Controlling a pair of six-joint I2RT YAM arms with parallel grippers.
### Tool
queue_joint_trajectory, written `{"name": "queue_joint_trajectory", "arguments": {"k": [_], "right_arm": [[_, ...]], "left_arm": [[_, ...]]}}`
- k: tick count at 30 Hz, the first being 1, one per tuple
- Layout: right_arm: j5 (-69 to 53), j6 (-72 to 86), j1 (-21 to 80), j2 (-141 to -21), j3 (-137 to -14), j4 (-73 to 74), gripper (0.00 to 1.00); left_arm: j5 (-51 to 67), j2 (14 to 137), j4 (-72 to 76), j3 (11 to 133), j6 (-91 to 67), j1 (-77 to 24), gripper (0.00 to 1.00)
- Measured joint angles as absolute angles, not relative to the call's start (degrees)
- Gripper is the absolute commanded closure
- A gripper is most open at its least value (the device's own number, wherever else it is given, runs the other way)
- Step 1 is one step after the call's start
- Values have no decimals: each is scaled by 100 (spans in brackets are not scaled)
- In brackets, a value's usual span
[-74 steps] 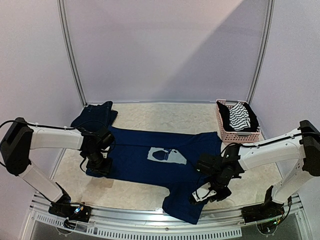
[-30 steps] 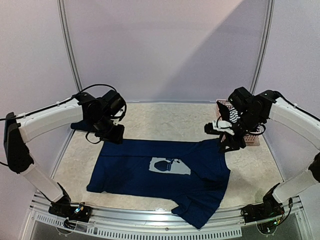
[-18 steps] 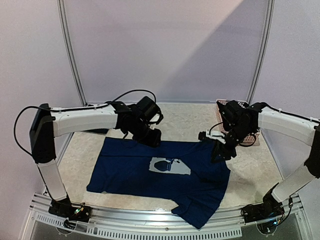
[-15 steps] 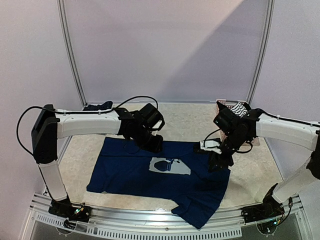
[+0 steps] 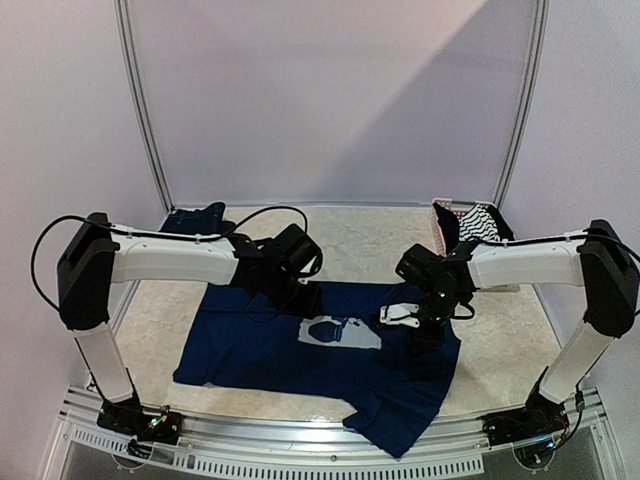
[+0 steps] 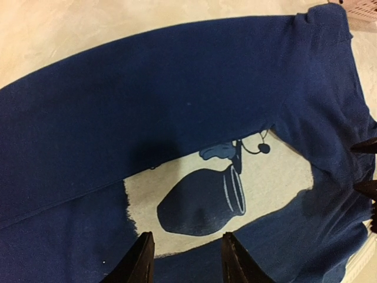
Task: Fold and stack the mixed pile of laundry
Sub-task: Adjust the 1/3-folded T-shirt at the center of the board.
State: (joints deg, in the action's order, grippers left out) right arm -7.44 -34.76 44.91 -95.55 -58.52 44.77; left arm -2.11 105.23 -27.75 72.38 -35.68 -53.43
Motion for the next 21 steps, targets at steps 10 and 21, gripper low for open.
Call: {"name": "queue_joint_trajectory", "arguments": {"k": [10, 21], "right_arm": [[-574, -3284, 4552, -9786, -5972, 4464, 94], [-1105, -3170, 4062, -9780, -6541, 4713, 100]], "left_arm": [[-222, 10523, -2613, 7238, -3610, -5450, 61], [-257, 10575, -1885, 7238, -3732, -5948, 60]]}}
